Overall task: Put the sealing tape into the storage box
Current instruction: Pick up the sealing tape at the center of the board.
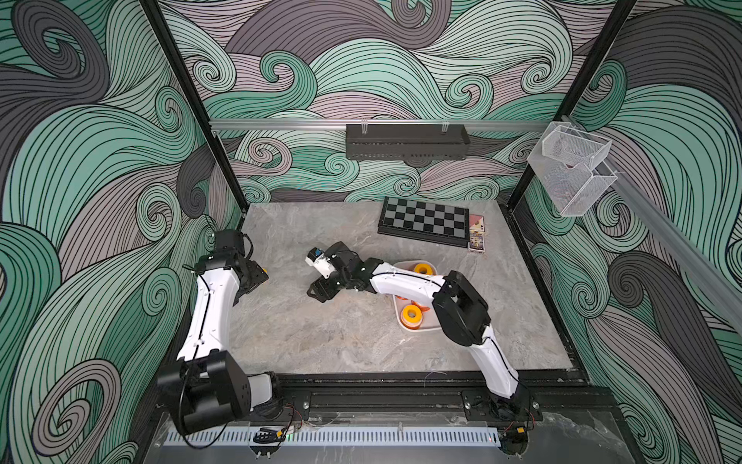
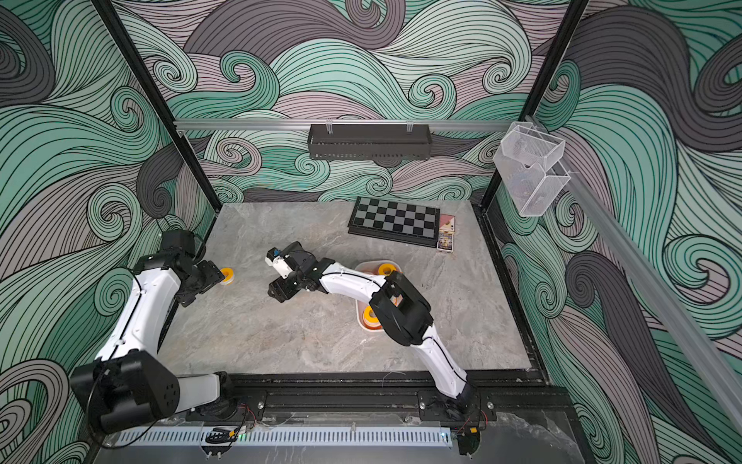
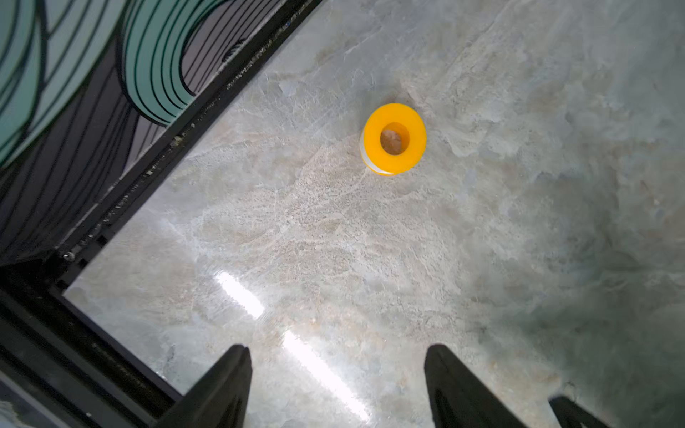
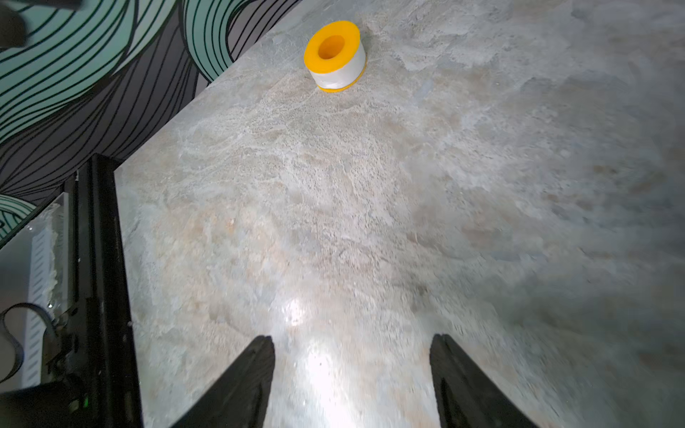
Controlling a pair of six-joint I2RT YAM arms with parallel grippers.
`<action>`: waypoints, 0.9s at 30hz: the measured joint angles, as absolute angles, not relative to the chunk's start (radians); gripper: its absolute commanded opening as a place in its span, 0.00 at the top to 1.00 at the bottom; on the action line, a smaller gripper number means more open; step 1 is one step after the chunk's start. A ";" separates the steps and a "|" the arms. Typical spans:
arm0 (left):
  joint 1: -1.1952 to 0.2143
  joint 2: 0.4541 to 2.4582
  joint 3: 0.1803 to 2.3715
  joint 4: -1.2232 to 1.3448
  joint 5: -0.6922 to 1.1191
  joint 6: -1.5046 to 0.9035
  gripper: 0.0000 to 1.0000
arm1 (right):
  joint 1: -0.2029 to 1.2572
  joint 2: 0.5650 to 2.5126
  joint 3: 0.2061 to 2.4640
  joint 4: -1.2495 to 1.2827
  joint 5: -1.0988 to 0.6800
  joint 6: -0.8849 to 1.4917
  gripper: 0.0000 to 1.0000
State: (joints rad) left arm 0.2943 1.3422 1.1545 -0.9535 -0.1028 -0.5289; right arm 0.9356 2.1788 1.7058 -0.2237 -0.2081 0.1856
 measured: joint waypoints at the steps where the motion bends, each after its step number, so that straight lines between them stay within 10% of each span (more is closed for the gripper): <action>1: 0.307 1.382 1.174 -0.949 -0.087 -0.533 0.17 | 0.933 2.127 1.651 -0.206 -0.202 0.194 0.29; 14: 0.345 1.907 1.453 -0.935 0.052 -0.533 0.14 | 0.959 1.538 1.066 -0.011 -0.117 0.244 0.27; 27: 0.353 2.103 1.641 -0.952 0.047 -0.460 0.18 | 0.959 1.503 0.907 0.099 -0.111 0.232 0.27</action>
State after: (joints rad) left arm 0.3531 2.1025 1.6409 -0.9516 0.0475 -0.4603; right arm 0.9588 1.5032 0.9073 0.0986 -0.1112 0.2317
